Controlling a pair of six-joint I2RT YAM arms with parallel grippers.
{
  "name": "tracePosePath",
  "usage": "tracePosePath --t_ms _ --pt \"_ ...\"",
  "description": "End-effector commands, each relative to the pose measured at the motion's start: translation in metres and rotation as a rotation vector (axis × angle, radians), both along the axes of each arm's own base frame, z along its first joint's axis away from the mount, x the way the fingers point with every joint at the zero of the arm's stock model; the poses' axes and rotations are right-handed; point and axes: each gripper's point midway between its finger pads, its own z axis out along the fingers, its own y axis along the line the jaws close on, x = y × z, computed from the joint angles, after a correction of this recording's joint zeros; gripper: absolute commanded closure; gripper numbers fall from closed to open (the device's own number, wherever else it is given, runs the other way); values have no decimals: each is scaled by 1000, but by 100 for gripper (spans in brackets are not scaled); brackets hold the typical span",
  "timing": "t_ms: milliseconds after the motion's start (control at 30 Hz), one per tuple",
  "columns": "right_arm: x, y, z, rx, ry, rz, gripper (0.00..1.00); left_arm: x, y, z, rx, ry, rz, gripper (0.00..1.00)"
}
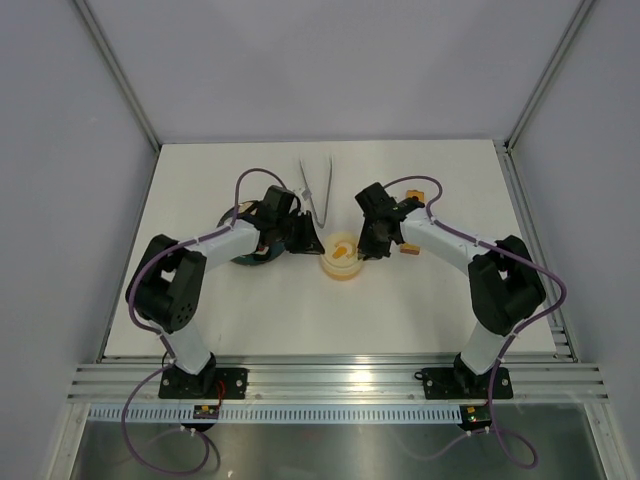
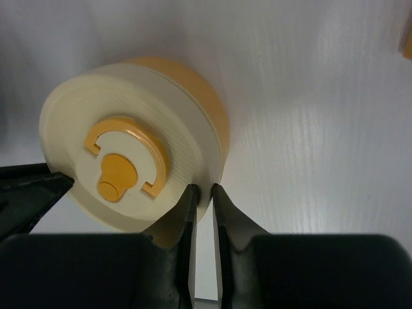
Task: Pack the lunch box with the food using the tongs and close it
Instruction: Adjust the packing box at the center of the board.
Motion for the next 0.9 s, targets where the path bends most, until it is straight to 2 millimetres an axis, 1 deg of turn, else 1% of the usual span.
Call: tracePosePath --t_ms 0,33,67,100,133,167,233,267,300,333,367,400,433,467,500,533,567,600,633,667,700,767,833,867 --pt "13 -16 -7 -72 -4 34 87 -29 0 1 -15 28 -38 91" --pt "17 -17 -10 -91 0 57 87 -37 0 -4 -9 41 -43 91" --pt "27 -14 -2 -90 -23 62 87 -42 -1 -1 -13 34 -49 91" --pt "29 -15 -2 -106 -18 69 87 -50 -5 -2 -16 43 -59 90" --pt "31 -16 -7 -128 -7 86 87 -52 -6 -2 -20 46 -59 89" --pt "41 -14 -1 -132 -27 83 87 -57 -7 -2 -31 55 -66 89" --pt "43 -17 -5 -163 -13 94 86 -60 -9 1 -43 55 -69 88" --pt "48 -17 -1 -165 -26 92 85 -60 -9 3 -44 55 -70 88" --pt "50 -18 -2 -170 -25 93 84 -61 -9 6 -47 51 -74 88" --pt "55 -20 -1 -175 -33 91 75 -62 -10 10 -54 49 -80 84" --pt "57 -20 0 -175 -38 89 71 -64 -13 15 -70 50 -95 79" --pt "60 -23 0 -177 -36 83 68 -67 -15 19 -78 49 -104 71" --pt "61 -24 2 -177 -37 85 62 -69 -16 23 -84 46 -111 64" --pt "64 -23 9 -176 -47 82 60 -70 -17 26 -86 43 -116 56" --pt "59 -26 12 -186 -30 81 57 -71 -15 29 -79 40 -115 52" --pt "59 -25 26 -166 -58 75 54 -71 -15 35 -83 25 -117 47" --pt "57 -26 31 -154 -70 70 48 -67 -12 38 -67 2 -108 36" --pt "55 -26 46 -133 -105 65 47 -66 -10 42 -57 -4 -103 35" --pt "51 -29 48 -130 -107 58 44 -62 -8 47 -44 -29 -92 34" --pt "49 -31 53 -129 -116 54 43 -60 -7 50 -36 -46 -92 34" --pt "44 -33 59 -121 -126 51 43 -57 -7 58 -33 -61 -88 34" --pt "39 -35 60 -115 -122 48 44 -50 -3 62 -8 -94 -72 35" --pt "28 -33 57 -88 -101 52 44 -41 1 66 7 -122 -49 42" --pt "25 -30 56 -75 -100 59 44 -34 4 68 6 -132 -34 49"
